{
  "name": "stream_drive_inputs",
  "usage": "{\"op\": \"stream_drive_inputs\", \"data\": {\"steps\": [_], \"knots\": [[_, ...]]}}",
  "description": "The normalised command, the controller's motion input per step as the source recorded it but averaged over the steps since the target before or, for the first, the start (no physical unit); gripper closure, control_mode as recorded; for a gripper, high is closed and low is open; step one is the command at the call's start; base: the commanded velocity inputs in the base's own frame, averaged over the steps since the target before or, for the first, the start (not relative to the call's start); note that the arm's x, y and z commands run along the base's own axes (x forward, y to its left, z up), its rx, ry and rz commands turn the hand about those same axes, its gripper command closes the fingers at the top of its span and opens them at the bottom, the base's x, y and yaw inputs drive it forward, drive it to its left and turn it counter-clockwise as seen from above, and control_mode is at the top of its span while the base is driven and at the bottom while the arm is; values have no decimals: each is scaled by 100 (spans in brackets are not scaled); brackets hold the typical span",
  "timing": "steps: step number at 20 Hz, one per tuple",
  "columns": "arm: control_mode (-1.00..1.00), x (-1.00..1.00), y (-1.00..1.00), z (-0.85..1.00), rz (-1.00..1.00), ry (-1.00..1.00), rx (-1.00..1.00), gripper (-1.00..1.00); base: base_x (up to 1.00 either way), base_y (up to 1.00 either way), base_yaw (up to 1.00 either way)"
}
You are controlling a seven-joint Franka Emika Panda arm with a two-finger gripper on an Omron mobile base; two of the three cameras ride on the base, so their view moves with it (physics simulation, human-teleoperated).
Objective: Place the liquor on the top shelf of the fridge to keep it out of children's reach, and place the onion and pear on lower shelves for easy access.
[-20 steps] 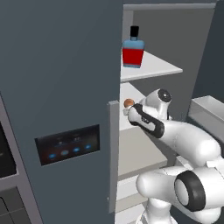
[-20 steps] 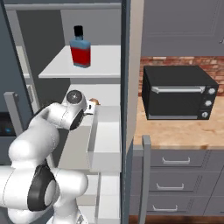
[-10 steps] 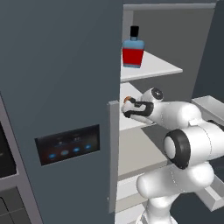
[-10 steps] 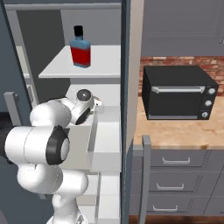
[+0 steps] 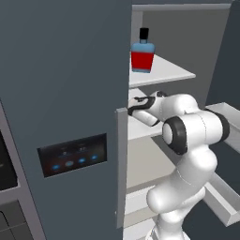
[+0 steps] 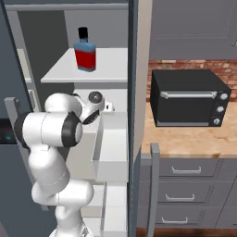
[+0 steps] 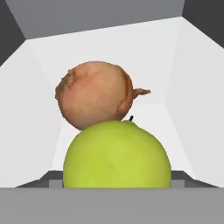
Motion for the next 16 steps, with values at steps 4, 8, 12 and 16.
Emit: {"op": "stream_drive_inputs", "data": {"steps": [4,8,12,16], "knots": [[-100,4,0,-21,0,0,0,-100,0,0,0],[-100,-14,1,-4,0,0,0,-100,0,0,0],[-100,-19,10,11,0,0,-3,-100,0,0,0],[-100,-43,3,31,0,6,-7,-100,0,0,0]]}}
